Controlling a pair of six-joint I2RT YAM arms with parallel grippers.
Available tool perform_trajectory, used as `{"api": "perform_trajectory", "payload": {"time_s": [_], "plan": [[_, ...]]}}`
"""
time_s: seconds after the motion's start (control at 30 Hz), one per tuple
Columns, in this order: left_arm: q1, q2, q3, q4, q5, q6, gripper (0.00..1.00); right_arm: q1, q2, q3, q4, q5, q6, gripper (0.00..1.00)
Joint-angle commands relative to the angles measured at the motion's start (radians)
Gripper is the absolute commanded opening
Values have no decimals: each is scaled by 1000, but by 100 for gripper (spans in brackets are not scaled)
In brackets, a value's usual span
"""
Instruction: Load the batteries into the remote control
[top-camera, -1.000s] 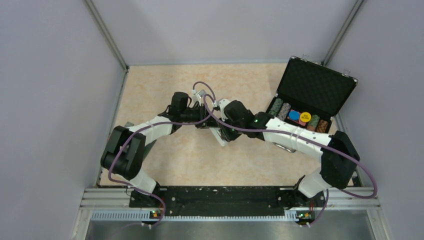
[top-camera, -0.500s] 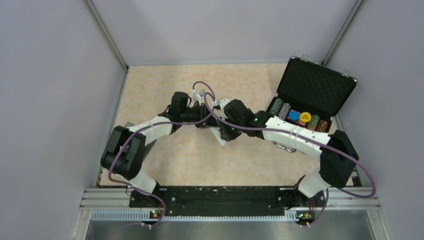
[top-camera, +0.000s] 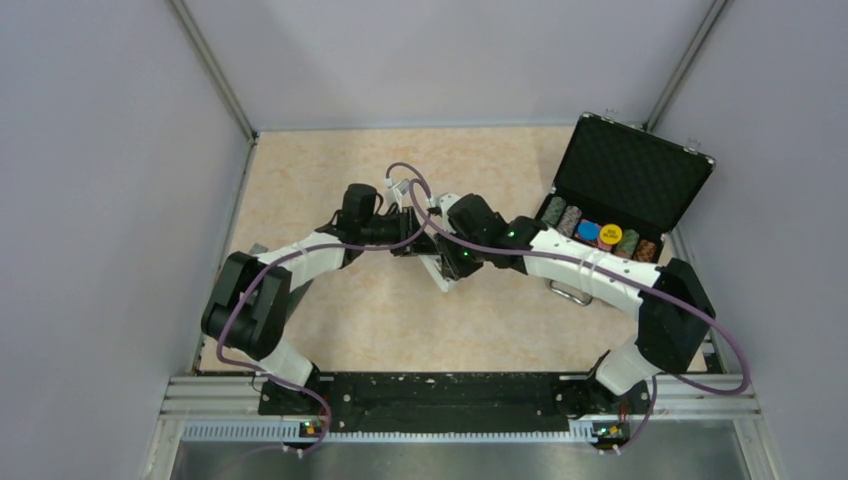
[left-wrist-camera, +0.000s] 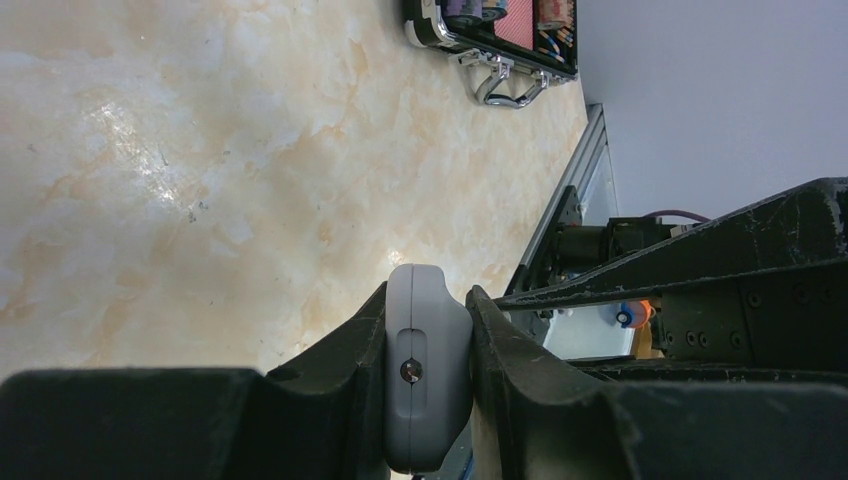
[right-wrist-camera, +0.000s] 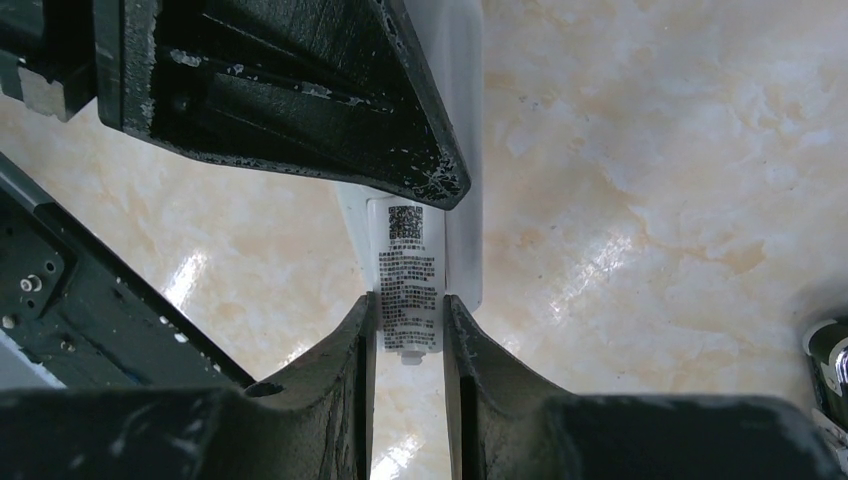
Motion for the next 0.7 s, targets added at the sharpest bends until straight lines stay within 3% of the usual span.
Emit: {"api": "perform_trajectory", "payload": {"time_s": [0.0,0.67], "plan": [[-17,-12,3,1,56,19,0,-28,19,90,51,19,25,17],[-17,24,30,46,138,-85,0,-31,51,63,104,54,25,18]]}}
